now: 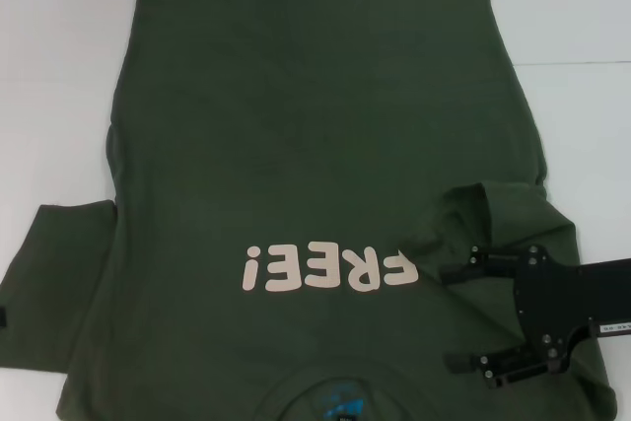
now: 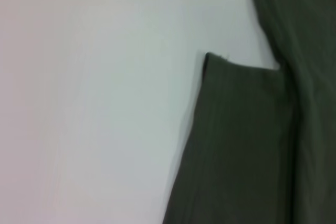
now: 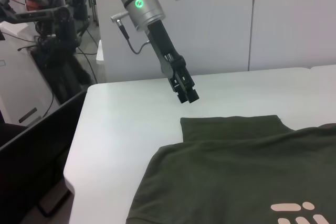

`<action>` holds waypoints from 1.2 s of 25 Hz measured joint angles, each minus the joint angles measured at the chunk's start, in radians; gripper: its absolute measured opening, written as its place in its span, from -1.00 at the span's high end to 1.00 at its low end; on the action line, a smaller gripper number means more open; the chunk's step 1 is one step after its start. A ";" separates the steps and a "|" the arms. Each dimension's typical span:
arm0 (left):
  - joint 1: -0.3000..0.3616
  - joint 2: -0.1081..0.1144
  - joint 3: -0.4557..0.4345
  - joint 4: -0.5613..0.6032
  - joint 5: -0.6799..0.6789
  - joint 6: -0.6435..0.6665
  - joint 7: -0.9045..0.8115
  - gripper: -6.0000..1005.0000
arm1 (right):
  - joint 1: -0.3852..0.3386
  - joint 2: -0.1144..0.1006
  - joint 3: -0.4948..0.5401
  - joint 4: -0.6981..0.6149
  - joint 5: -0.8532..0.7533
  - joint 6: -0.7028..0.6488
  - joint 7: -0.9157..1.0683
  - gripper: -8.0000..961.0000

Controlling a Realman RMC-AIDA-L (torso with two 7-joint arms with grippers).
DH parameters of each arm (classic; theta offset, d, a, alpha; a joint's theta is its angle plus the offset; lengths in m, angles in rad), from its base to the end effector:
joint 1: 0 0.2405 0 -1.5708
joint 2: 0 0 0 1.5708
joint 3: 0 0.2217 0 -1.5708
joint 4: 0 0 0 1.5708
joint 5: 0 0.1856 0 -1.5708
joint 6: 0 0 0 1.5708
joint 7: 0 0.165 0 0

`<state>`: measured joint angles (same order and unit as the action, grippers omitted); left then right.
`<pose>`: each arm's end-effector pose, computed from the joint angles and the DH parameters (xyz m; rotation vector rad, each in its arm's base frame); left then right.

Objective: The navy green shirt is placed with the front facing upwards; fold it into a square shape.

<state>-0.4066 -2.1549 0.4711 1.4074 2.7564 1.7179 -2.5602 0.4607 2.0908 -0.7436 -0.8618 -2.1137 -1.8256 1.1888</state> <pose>-0.3052 0.2575 0.0983 -1.8091 -1.8351 -0.0053 0.2094 0.2583 0.0078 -2.9909 0.1477 0.5790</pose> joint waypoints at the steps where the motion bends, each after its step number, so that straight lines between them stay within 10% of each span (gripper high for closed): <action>1: -0.001 0.000 -0.003 -0.009 0.011 -0.001 0.000 -0.55 | 0.001 0.000 -0.003 0.001 0.000 0.003 0.000 -0.93; 30: -0.023 0.010 0.001 -0.113 0.086 -0.092 -0.015 -0.56 | 0.022 0.000 -0.017 0.029 -0.001 0.036 0.017 -0.93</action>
<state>-0.4297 -2.1449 0.4720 1.2949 2.8421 1.6262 -2.5755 0.4831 2.0907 -0.7609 -0.8325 -2.1151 -1.7895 1.2057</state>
